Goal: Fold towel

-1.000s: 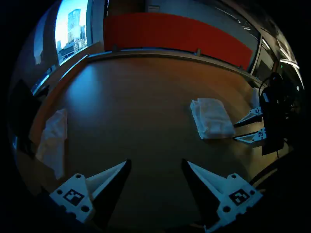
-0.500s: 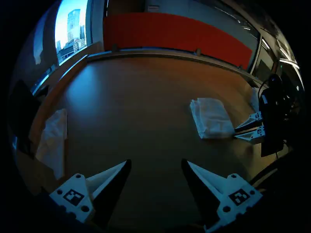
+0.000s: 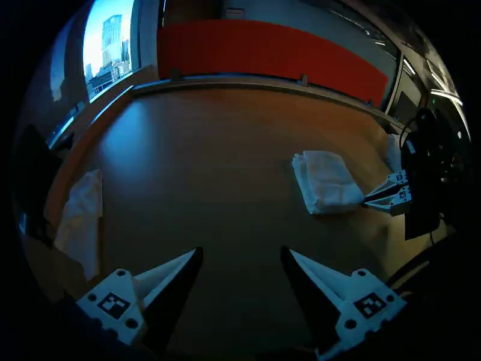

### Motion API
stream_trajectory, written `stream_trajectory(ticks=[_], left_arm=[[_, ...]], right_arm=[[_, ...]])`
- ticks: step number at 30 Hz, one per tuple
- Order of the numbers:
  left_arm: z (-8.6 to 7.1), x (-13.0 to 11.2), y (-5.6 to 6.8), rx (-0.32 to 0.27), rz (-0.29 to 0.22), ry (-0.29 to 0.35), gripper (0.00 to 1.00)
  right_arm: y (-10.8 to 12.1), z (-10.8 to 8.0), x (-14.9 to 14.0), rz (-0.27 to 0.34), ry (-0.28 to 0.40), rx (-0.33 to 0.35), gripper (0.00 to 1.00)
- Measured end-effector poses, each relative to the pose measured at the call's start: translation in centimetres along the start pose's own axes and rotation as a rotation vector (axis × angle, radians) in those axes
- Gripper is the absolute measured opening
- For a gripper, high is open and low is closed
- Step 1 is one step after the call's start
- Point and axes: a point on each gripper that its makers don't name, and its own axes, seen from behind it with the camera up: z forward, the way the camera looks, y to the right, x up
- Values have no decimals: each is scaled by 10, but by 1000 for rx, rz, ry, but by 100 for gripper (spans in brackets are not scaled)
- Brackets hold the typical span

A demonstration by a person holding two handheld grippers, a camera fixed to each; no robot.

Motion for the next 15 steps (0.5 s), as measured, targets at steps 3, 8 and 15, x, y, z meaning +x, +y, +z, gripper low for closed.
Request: stream_trajectory(ticks=[3,8,15], left_arm=[[1,1,0,-4,1,4,95],[2,6,3,-11,1,16,95],[1,15,6,-22,2,38,95]], right_arm=[[4,-8,14,-20,22,-6,4],[15,-22,42,-61,56,-31,4],[28,-41,85,-103,109,-54,4]])
